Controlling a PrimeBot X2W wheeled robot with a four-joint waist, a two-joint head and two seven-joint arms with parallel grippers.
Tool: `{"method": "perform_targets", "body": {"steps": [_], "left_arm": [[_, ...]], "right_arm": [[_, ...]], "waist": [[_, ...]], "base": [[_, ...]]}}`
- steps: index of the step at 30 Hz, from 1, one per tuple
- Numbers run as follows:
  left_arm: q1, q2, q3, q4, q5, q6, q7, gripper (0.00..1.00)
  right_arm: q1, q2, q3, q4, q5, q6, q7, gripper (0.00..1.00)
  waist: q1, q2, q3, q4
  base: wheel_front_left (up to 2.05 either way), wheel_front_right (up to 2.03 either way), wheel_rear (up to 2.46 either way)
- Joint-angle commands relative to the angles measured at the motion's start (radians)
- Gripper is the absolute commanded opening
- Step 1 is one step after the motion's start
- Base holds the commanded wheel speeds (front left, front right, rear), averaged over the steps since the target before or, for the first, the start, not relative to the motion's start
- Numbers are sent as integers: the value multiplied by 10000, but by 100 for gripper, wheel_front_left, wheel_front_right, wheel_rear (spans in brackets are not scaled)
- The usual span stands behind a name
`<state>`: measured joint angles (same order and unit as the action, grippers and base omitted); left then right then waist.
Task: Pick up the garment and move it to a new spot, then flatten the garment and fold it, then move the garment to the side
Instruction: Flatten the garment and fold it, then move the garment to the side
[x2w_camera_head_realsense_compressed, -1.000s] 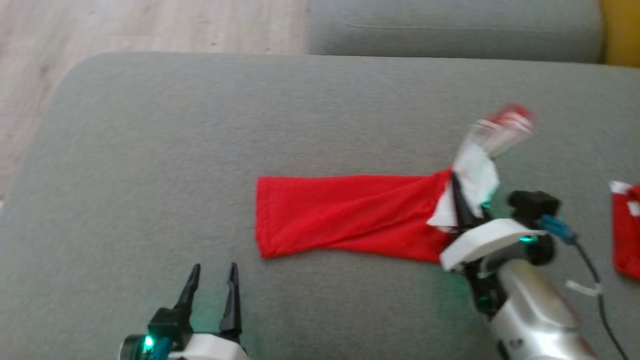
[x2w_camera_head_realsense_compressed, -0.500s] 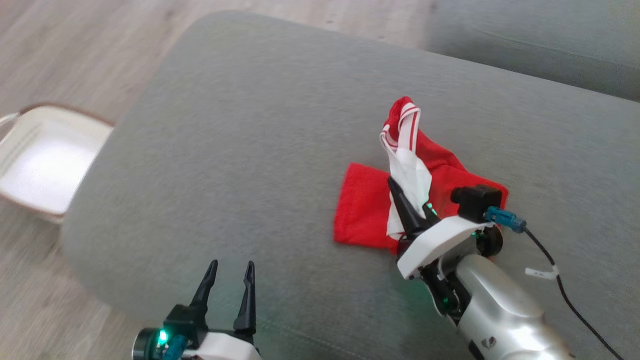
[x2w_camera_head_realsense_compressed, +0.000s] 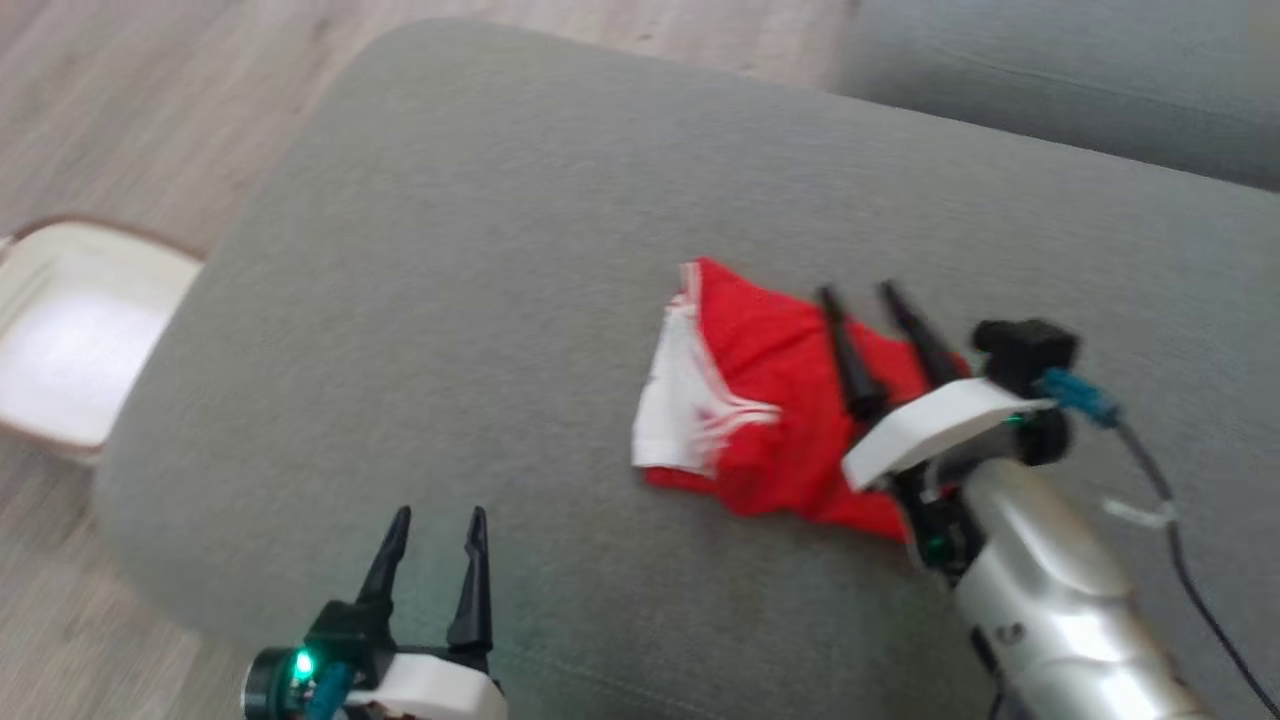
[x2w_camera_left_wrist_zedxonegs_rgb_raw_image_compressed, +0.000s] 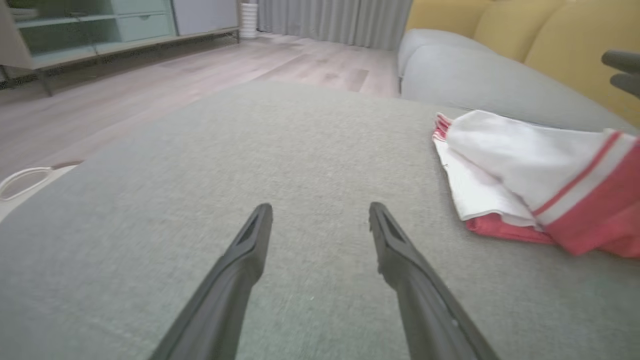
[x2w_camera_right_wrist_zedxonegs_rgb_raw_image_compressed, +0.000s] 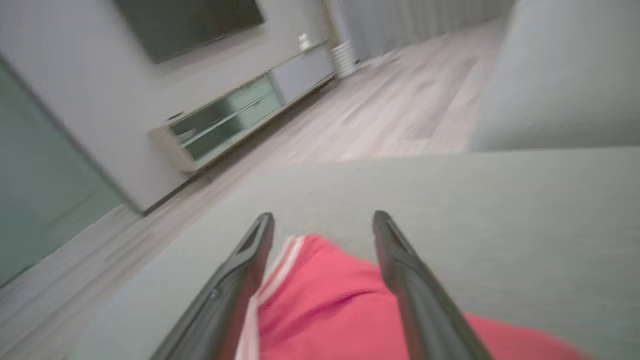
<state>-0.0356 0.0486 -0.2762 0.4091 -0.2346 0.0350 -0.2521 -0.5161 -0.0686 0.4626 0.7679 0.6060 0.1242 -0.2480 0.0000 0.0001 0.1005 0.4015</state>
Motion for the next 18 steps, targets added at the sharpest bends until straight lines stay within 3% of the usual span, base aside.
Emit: {"method": "perform_targets", "body": {"steps": [1, 9, 18], "left_arm": [[-401, 16, 466, -373, 160, 20, -97, 100], [-488, 16, 1064, -452, 469, 156, -97, 100], [251, 16, 1741, -557, 1084, 483, -97, 100]], "right_arm": [[253, 127, -580, -467, -552, 65, -133, 100], [1730, 169, -3239, -1495, -2960, 65, -136, 100], [3240, 181, -3695, -2101, -3989, 65, -136, 100]], "waist": [[0, -1, -227, -852], [0, -1, -650, -2425], [0, -1, -1073, -3180]], "base": [[0, 0, 0], [0, 0, 0], [0, 0, 0]]}}
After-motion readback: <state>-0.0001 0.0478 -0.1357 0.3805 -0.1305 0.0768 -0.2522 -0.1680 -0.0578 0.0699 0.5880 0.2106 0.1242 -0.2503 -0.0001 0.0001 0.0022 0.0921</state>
